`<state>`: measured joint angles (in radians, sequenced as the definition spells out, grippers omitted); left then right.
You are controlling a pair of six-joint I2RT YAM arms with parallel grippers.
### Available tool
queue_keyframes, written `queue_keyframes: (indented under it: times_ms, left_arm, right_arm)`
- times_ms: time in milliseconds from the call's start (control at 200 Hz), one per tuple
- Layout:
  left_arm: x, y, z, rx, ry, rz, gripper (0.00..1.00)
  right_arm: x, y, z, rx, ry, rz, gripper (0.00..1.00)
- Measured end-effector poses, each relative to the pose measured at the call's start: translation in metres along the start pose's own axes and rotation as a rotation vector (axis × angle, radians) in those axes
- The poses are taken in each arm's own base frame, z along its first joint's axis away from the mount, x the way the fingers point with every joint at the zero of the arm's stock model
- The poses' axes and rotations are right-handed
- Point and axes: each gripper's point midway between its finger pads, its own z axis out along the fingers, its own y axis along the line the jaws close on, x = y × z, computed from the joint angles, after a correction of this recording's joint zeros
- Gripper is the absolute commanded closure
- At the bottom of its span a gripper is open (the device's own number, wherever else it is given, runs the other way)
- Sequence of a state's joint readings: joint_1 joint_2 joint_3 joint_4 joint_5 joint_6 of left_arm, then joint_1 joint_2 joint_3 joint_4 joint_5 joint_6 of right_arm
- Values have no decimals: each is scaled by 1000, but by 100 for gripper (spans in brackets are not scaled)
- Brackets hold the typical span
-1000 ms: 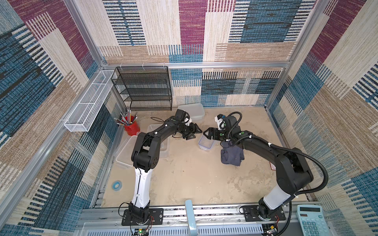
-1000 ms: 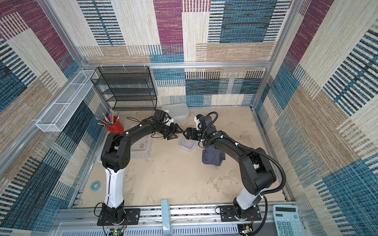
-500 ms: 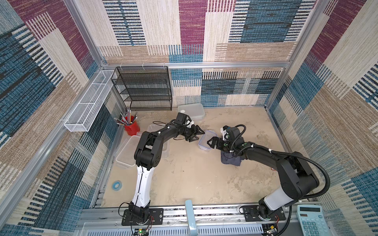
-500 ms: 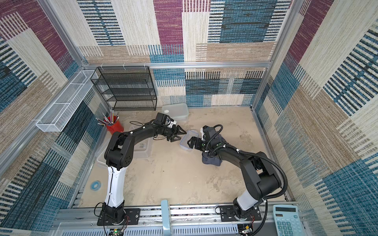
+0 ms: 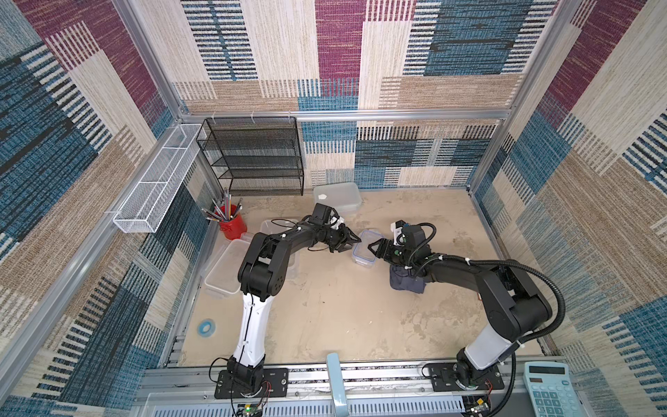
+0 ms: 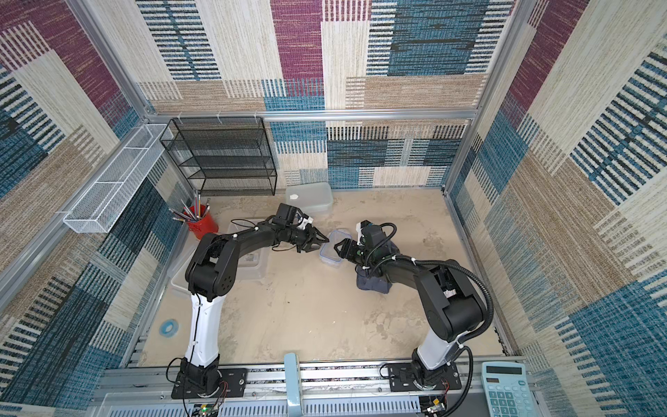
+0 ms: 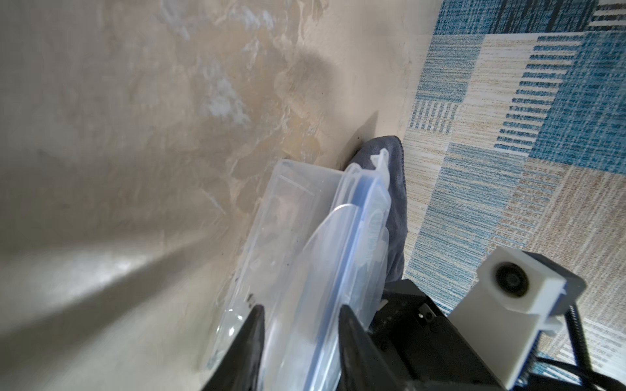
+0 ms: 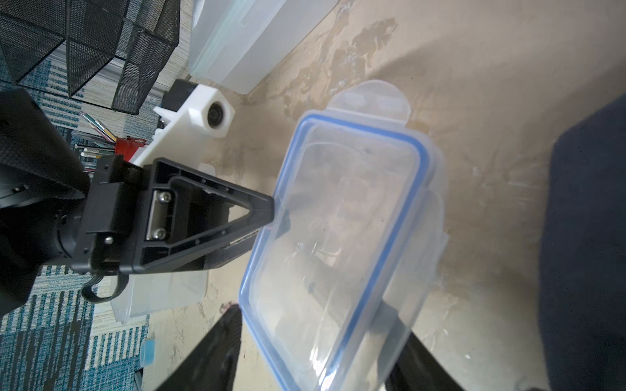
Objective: Wipe the insides of the lunch boxes
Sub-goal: Open the lid of the lunch box.
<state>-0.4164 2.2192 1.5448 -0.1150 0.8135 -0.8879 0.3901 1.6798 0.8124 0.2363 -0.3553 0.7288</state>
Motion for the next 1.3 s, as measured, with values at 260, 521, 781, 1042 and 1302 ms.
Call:
queue_keyframes:
  times_ms: [260,521,781,1042,1302]
  left_arm:
    - [-4,-1,-4,-6,-33,9,84]
    - [-2,-6,-5,10,-35,25,93]
    - [-1,-9,-9,10,-41,28,100]
    - [-1,-24,-17,58,-67,23,100]
    - [0,-79,-42,219,-103,53,100]
  right_arm:
    - [-3,-5,2,24,-6,14,62]
    - [-16,2,-2,38,-33,-10,71]
    - [-21,7,-2,48,-27,-35,37]
    - [-17,4,-5,73,-2,-58,1]
    - [-24,10,-16,80,-34,-79,1]
